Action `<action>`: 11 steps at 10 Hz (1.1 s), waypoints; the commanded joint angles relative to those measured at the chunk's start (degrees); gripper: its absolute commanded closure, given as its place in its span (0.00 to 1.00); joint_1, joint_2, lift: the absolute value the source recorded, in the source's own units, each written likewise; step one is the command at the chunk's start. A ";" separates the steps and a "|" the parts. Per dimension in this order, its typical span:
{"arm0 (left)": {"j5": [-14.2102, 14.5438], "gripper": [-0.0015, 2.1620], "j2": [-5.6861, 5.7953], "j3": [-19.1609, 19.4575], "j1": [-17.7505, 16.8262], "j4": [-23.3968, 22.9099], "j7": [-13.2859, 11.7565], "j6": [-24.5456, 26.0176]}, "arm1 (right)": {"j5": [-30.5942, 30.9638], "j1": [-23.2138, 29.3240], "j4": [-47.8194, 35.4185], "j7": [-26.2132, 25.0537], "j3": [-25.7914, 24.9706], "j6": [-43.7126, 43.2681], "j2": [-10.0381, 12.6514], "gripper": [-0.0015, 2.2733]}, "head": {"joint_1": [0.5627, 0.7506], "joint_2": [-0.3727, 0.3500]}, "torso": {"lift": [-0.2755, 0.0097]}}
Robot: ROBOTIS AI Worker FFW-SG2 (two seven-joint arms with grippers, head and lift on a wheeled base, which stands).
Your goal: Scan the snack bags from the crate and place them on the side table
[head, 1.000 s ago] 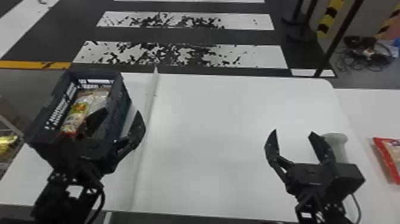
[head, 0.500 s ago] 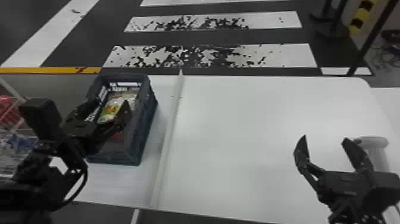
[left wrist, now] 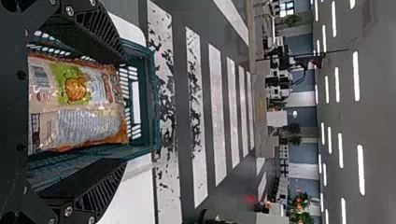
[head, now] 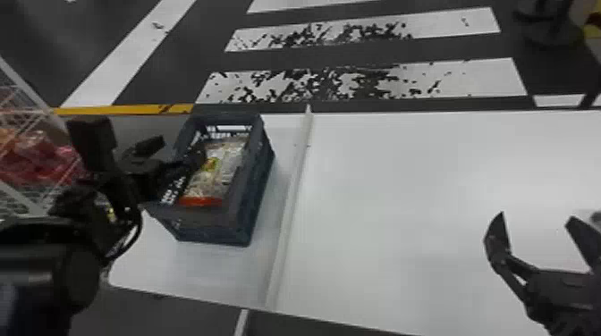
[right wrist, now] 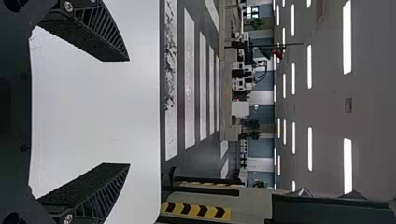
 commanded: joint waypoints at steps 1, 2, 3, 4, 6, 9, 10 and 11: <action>-1.72 0.07 1.73 -0.87 -3.80 4.61 -1.25 2.60 | 0.33 0.43 0.00 0.00 0.08 0.18 0.00 0.04 | 0.70 0.88 | 0.68; -2.87 0.07 2.78 -2.63 -6.35 8.22 -1.86 2.78 | 0.68 0.43 0.18 0.00 0.25 0.35 0.00 0.04 | 0.70 0.90 | 0.68; -4.71 0.07 3.49 -4.74 -8.90 11.56 -3.09 2.95 | 0.77 0.52 0.44 0.00 0.34 0.53 0.00 0.04 | 0.70 0.91 | 0.68; -6.38 0.07 4.01 -7.02 -11.71 15.07 -4.41 4.01 | 0.86 0.52 0.62 0.00 0.43 0.53 0.00 0.04 | 0.70 0.91 | 0.68; -9.19 0.07 4.89 -10.98 -16.81 21.93 -6.43 4.01 | 0.94 0.52 0.97 0.00 0.43 0.53 0.00 0.04 | 0.70 0.90 | 0.68; -13.33 0.10 5.07 -16.69 -24.10 31.33 -10.04 5.41 | 0.94 0.43 1.32 0.00 0.43 0.35 -0.18 0.04 | 0.70 0.89 | 0.68; -13.85 0.10 5.07 -17.74 -25.33 33.53 -10.48 5.59 | 0.94 0.34 1.41 0.00 0.43 0.35 -0.26 0.04 | 0.70 0.88 | 0.68; -15.08 0.10 5.07 -18.01 -25.95 34.94 -11.27 6.99 | 0.86 0.08 1.67 0.00 0.43 0.53 -0.62 0.04 | 0.70 0.87 | 0.68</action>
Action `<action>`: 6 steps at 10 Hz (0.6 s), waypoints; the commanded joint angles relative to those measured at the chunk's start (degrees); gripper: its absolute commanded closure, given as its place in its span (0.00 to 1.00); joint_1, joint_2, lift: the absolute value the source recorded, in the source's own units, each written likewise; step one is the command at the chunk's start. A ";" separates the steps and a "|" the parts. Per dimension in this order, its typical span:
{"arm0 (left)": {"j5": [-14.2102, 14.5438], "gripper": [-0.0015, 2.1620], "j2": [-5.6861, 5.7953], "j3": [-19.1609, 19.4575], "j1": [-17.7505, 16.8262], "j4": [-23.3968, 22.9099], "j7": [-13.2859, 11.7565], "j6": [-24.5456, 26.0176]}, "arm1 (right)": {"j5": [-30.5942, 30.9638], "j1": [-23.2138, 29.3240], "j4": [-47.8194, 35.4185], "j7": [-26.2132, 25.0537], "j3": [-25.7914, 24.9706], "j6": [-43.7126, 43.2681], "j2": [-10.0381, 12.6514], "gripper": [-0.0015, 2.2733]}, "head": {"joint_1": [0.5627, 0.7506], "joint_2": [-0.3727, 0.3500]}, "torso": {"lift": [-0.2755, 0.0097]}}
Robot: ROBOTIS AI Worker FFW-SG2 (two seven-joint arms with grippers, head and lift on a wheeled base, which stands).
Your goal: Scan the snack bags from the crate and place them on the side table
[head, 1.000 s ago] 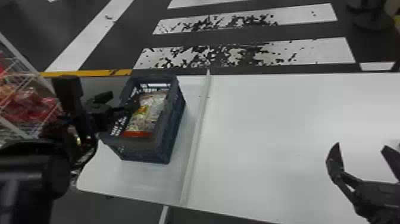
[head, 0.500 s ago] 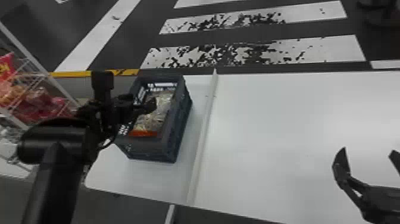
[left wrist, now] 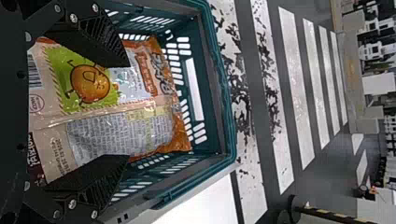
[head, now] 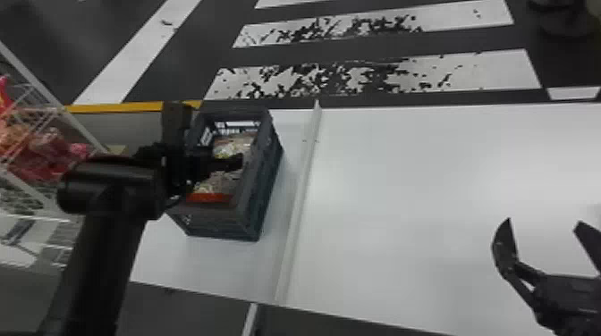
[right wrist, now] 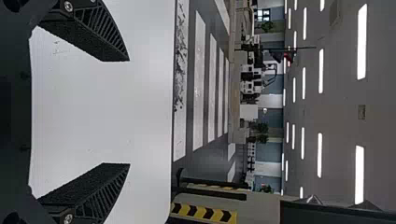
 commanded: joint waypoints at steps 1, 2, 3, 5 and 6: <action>-1.17 0.10 0.00 -0.49 -0.99 2.42 -0.79 1.66 | -0.33 -0.37 0.42 0.08 0.00 0.07 -0.37 0.04 | 0.70 0.87 | 0.68; -1.78 0.10 0.08 -0.75 -1.86 4.35 -1.05 1.83 | -0.42 -0.73 0.60 0.08 0.00 0.07 -0.55 0.04 | 0.70 0.87 | 0.68; -1.87 0.10 0.17 -0.75 -2.39 5.93 -2.02 1.83 | -0.60 -1.08 0.86 0.16 0.00 0.07 -0.72 0.04 | 0.70 0.88 | 0.68; -2.75 0.10 0.17 -0.93 -2.74 7.95 -2.89 2.01 | -0.86 -2.57 2.27 0.43 0.79 0.59 -1.16 0.04 | 0.70 0.89 | 0.68; -3.72 0.21 0.08 -0.93 -3.18 9.01 -4.48 4.29 | -1.21 -3.36 2.97 0.52 1.32 0.59 -1.43 0.04 | 0.70 0.90 | 0.68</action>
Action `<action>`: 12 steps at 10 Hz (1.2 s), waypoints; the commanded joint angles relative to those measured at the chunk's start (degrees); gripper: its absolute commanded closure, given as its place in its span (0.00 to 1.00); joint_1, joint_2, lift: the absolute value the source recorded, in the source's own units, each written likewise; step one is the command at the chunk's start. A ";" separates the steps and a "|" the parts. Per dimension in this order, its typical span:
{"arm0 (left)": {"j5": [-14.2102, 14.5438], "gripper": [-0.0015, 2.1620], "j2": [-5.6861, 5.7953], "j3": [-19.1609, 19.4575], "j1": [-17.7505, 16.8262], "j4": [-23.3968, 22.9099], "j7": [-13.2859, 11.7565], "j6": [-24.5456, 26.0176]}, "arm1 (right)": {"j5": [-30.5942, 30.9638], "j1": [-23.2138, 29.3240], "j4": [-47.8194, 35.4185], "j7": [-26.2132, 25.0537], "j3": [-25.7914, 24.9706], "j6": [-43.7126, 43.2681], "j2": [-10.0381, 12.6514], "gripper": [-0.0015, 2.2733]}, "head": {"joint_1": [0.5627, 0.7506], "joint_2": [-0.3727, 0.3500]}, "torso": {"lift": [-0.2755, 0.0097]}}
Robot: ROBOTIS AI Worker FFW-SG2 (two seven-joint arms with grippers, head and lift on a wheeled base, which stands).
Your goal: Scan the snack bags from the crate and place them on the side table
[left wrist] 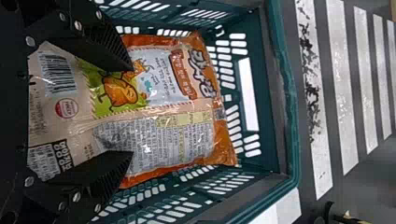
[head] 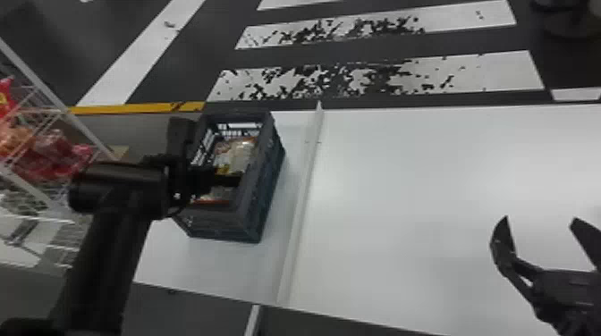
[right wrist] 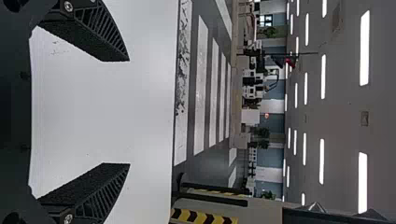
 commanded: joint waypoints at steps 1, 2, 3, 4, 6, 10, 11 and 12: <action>-0.85 0.64 -0.69 0.00 -0.91 1.77 -0.27 1.71 | -0.37 -0.57 0.69 0.08 0.26 0.05 -0.22 0.04 | 0.70 0.91 | 0.68; -0.24 0.88 -0.95 0.09 -0.91 1.42 1.05 2.59 | -0.37 -0.57 0.69 0.08 0.26 0.05 -0.22 0.04 | 0.70 0.92 | 0.68; 0.91 0.98 -0.87 0.53 -0.56 0.45 1.05 4.35 | -0.37 -0.57 0.69 0.08 0.26 0.05 -0.22 0.04 | 0.70 0.92 | 0.68; 4.51 0.98 -0.51 2.81 -0.20 -0.60 0.96 6.11 | -0.37 -0.57 0.69 0.08 0.26 0.05 -0.13 0.04 | 0.70 0.92 | 0.68; 6.88 0.98 0.10 6.50 1.47 -3.24 -0.88 6.64 | -0.37 -0.57 0.69 0.08 0.35 0.05 -0.13 0.04 | 0.70 0.92 | 0.68; 10.93 0.98 1.07 12.22 5.24 -9.39 -4.58 7.87 | -0.46 -0.57 0.69 -0.01 0.35 0.22 0.04 0.04 | 0.70 0.93 | 0.68; 12.33 0.98 1.33 13.18 6.30 -11.24 -5.19 8.57 | -0.46 -0.57 0.69 -0.01 0.35 0.22 0.04 0.04 | 0.70 0.93 | 0.68; 13.21 0.98 1.51 15.65 8.14 -13.61 -6.07 9.80 | -0.46 -0.57 0.69 -0.01 0.35 0.22 0.04 0.04 | 0.70 0.94 | 0.68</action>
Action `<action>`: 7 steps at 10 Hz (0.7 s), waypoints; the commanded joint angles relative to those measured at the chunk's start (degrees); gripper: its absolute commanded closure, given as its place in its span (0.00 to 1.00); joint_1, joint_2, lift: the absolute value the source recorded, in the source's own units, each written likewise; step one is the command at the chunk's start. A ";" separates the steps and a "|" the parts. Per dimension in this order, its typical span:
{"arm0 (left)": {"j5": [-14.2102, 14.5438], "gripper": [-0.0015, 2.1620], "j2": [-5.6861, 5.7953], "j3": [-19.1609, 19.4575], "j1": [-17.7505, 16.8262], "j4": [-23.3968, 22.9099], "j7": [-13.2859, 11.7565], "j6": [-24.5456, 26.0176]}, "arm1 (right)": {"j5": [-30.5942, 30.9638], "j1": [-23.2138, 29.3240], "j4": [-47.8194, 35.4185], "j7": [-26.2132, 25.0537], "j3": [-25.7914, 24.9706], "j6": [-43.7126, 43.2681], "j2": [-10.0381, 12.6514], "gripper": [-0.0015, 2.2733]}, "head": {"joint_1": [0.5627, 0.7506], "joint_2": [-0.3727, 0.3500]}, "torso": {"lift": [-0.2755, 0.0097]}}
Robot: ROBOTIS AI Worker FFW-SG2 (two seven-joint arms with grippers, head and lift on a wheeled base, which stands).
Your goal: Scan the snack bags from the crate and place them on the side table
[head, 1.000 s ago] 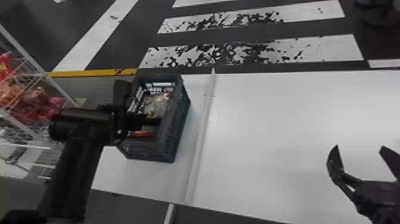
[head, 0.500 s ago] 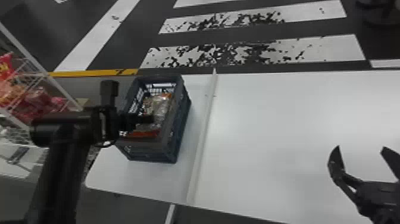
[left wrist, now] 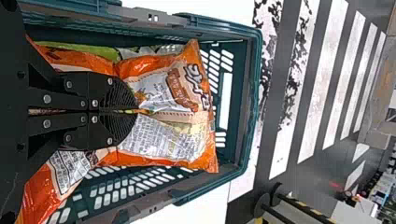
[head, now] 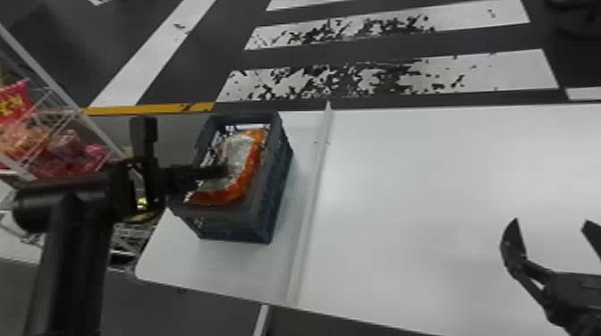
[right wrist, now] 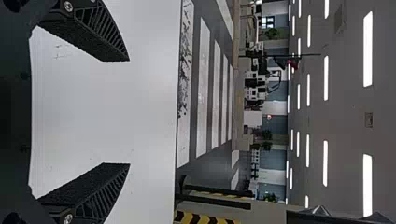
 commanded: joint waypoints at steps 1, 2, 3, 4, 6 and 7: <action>2.01 0.98 0.23 2.16 2.07 -3.32 -0.13 1.44 | -0.01 0.00 0.00 0.00 0.00 0.00 0.00 0.04 | 0.70 0.94 | 0.68; 3.76 0.98 0.23 4.53 3.74 -5.16 -0.13 1.44 | -0.01 0.00 0.00 0.00 0.00 0.00 0.00 0.04 | 0.70 0.95 | 0.68; 4.82 0.98 0.15 6.29 4.79 -7.27 0.05 1.97 | -0.01 0.00 0.00 0.00 0.00 0.35 0.09 0.04 | 0.70 0.95 | 0.68; 6.49 0.98 0.15 7.52 5.49 -8.59 0.58 1.97 | -0.01 0.00 0.00 0.00 0.00 0.17 0.09 0.04 | 0.70 0.96 | 0.68; 10.27 0.98 -0.29 10.25 7.43 -12.11 2.16 1.80 | 0.08 0.00 0.00 0.00 0.09 0.17 0.18 0.04 | 0.70 0.97 | 0.68; 10.62 0.98 -1.35 10.86 8.04 -14.57 2.69 1.80 | 0.08 0.09 -0.09 0.00 0.18 0.00 0.18 0.04 | 0.70 0.97 | 0.68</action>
